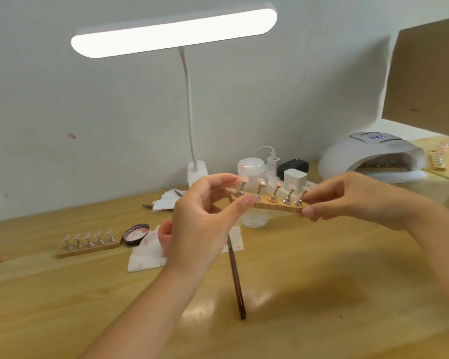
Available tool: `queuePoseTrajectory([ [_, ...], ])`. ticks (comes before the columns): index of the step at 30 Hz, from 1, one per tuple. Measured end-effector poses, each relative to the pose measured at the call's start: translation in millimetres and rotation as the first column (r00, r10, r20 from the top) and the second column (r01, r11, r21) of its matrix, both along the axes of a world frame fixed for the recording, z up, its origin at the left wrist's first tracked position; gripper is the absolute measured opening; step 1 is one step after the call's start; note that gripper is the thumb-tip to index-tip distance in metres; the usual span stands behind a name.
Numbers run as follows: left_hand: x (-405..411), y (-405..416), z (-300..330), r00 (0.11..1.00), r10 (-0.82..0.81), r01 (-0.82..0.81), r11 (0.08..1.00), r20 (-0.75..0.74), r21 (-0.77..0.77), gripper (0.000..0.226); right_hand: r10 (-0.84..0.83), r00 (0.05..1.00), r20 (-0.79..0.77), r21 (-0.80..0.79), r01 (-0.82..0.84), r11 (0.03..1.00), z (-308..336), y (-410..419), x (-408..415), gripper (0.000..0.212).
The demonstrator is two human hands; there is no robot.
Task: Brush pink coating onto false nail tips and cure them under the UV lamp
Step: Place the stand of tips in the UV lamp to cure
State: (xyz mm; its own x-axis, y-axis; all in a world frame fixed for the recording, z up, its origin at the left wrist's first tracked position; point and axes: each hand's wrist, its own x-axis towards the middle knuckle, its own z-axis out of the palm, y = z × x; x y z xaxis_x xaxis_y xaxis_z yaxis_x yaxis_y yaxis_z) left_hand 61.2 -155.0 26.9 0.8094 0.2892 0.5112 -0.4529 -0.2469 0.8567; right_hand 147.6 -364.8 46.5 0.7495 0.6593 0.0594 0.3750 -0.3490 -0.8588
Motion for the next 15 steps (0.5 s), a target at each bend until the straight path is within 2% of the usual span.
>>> queuePoseTrajectory([
  [4,32.0,-50.3,-8.9,1.0,0.017,-0.014,0.989,0.021,-0.149,0.032,-0.128,0.99,-0.067,0.059,0.132,0.99,-9.4,-42.6,13.9,0.034],
  [10,87.7,-127.3,-21.2,0.993,-0.068,0.032,0.943,-0.097,-0.331,0.027,-0.404,0.9,-0.166,0.096,0.422,0.901,-35.4,-101.6,29.7,0.036],
  [12,105.3,-148.1,-24.5,0.983,-0.098,0.022,0.901,-0.154,-0.432,0.024,-0.471,0.865,-0.174,0.115,0.493,0.862,-40.7,-114.7,34.0,0.023],
  [15,129.8,-173.3,-28.6,0.948,-0.213,0.013,0.768,-0.237,-0.64,0.029,-0.583,0.8,-0.141,0.195,0.6,0.776,-50.7,-127.6,43.6,0.008],
])
